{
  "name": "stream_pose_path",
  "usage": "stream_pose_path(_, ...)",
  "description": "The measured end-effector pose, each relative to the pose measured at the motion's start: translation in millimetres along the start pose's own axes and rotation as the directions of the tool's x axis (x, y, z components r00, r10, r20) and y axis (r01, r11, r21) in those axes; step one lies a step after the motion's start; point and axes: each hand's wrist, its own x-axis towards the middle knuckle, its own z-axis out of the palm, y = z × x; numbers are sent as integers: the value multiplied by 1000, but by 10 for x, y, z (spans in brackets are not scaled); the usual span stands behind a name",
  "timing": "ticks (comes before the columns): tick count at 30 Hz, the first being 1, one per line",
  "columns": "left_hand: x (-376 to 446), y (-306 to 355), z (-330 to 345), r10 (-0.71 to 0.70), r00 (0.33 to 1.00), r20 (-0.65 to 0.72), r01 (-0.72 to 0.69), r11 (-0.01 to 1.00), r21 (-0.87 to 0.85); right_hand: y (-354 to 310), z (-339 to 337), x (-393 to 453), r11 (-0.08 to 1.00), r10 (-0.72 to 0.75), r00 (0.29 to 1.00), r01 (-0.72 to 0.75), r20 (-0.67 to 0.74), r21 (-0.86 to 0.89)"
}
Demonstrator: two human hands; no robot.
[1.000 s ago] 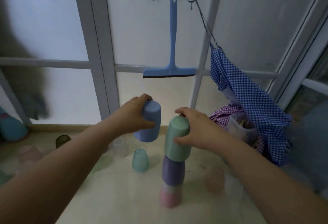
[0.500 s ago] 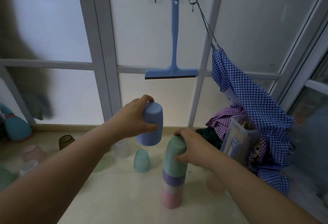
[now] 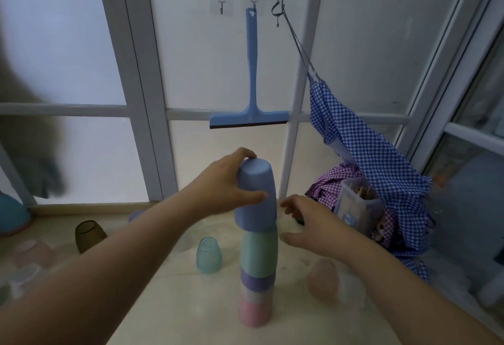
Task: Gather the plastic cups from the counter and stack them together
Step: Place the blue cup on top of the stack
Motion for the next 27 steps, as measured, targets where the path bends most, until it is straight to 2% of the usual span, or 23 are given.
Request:
stream_pose_path(5,-30,-79,373,-9,994,106,3,998,55,43,-23,-147,999,37,999,-37,-21,-5)
stream_pose_path(10,-99,-150,600,2,985,173,-27,989,145,22,-73,-250,999,30,992,-32,-120,-20)
stream_pose_path(14,-172,-140,507,42,991,126,-63,984,168,-97,-159,-299,1000,12,988,-12,-154,4)
stream_pose_path(20,-338,-234,101,65,998,-21,-57,962,268,-594,-191,-168,987,-163,956,162,-246,-22)
stream_pose_path(23,-490,-457,-91,16,999,-39,-3,948,318,-852,-1,-16,972,-232,947,234,-225,-19)
stream_pose_path(27,-748,-936,-371,-106,991,-77,125,937,325,-1098,468,256,959,-283,951,285,-125,-4)
